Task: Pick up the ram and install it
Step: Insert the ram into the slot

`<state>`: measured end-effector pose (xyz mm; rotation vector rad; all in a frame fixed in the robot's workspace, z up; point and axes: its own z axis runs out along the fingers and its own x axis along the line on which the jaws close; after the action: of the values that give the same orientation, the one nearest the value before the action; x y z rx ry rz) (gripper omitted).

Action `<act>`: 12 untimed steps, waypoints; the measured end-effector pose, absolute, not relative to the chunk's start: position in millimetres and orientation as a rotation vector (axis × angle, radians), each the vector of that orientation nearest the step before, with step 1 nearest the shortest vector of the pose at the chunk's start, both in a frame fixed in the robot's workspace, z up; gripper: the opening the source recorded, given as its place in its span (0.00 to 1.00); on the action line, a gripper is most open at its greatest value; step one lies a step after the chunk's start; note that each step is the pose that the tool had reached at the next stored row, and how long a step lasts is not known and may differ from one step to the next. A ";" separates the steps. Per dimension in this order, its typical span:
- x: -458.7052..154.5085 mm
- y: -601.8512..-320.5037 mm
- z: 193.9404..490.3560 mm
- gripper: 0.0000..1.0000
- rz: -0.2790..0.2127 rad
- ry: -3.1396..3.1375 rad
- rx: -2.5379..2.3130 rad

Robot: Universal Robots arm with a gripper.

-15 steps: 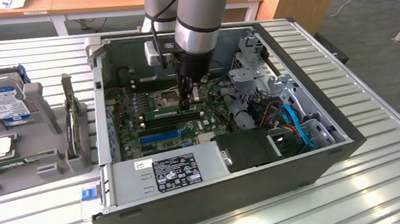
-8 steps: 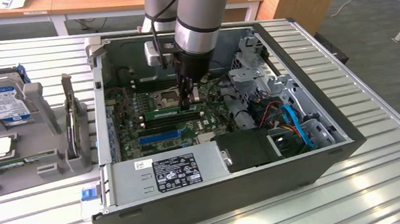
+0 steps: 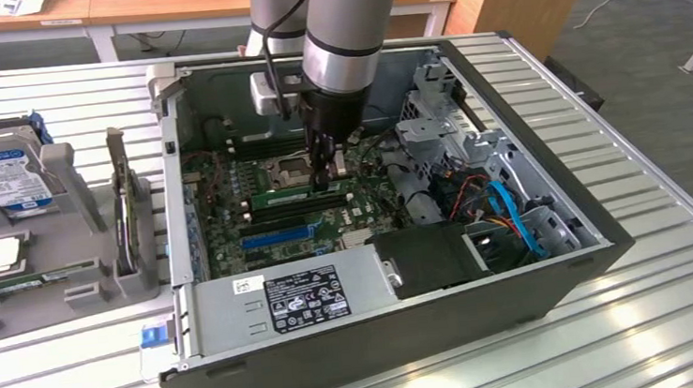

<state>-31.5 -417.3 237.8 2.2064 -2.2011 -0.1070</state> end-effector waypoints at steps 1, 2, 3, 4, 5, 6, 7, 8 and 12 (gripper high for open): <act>-31.6 -417.3 237.7 0.12 -0.107 -2.201 2.207; -31.7 -417.3 237.7 0.12 -0.107 -2.201 2.207; -31.7 -417.3 237.7 0.12 -0.107 -2.201 2.207; -31.9 -417.2 237.6 0.12 -0.107 -2.201 2.206; -32.0 -417.2 237.4 0.12 -0.107 -2.201 2.206; -32.0 -417.2 237.3 0.12 -0.107 -2.201 2.207; -32.3 -417.2 237.1 0.12 -0.107 -2.201 2.206; -32.6 -417.2 236.8 0.12 -0.107 -2.201 2.206; -32.6 -417.2 236.8 0.12 -0.107 -2.201 2.206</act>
<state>-32.6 -417.2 236.8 2.2064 -2.2011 -0.1069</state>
